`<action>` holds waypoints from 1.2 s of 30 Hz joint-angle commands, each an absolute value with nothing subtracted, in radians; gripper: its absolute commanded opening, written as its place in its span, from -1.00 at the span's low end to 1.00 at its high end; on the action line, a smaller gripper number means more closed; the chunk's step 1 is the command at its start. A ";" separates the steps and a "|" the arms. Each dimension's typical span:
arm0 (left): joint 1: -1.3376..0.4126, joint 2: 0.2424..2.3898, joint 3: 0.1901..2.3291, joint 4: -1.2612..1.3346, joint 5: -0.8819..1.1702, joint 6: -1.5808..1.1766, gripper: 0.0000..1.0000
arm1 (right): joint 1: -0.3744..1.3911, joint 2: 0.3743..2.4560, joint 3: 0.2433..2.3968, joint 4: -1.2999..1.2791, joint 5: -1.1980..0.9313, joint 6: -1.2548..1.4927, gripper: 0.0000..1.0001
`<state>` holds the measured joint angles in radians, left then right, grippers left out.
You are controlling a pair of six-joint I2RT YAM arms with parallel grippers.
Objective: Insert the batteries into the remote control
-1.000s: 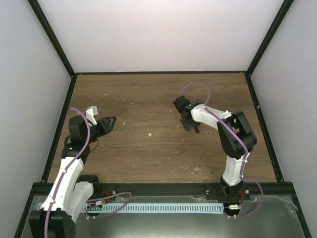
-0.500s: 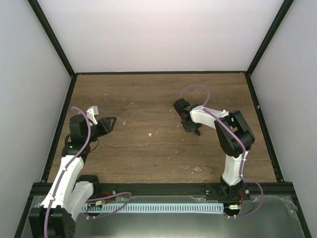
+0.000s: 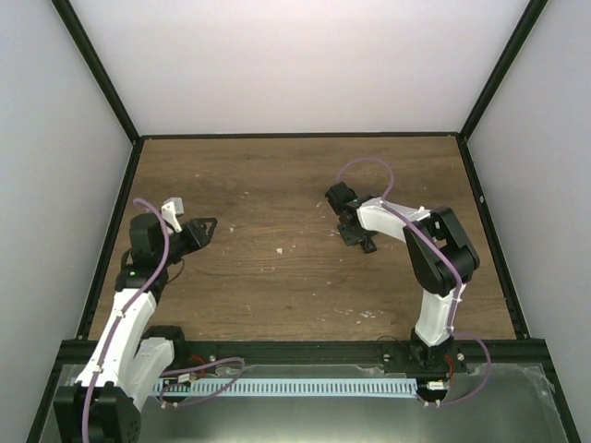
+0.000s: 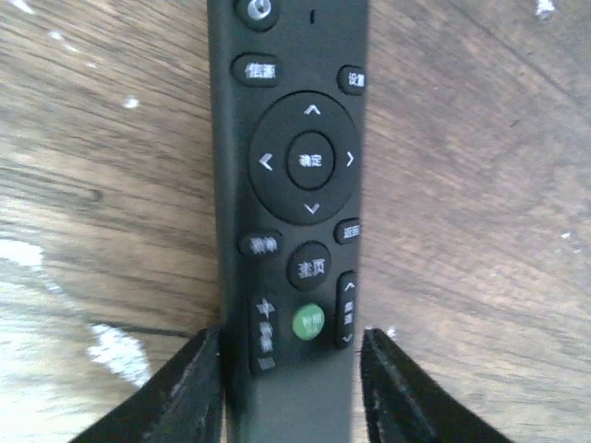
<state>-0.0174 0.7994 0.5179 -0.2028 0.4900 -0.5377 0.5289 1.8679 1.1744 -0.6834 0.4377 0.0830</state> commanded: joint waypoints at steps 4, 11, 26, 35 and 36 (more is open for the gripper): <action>-0.013 0.738 0.538 -0.142 0.508 -0.496 -0.06 | 0.552 1.634 1.037 -0.481 0.256 0.024 0.24; -0.014 0.661 0.573 -0.159 0.457 -0.451 -0.02 | 0.551 1.381 0.958 -0.333 0.175 0.024 1.00; -0.014 0.561 0.611 -0.252 0.135 -0.539 0.95 | 0.551 1.323 1.182 -0.309 0.193 0.085 1.00; -0.014 0.581 0.641 -0.287 0.096 -0.560 1.00 | 0.551 1.319 1.201 -0.328 0.178 0.122 1.00; -0.014 0.583 0.641 -0.284 0.095 -0.565 1.00 | 0.551 1.318 1.204 -0.333 0.178 0.127 1.00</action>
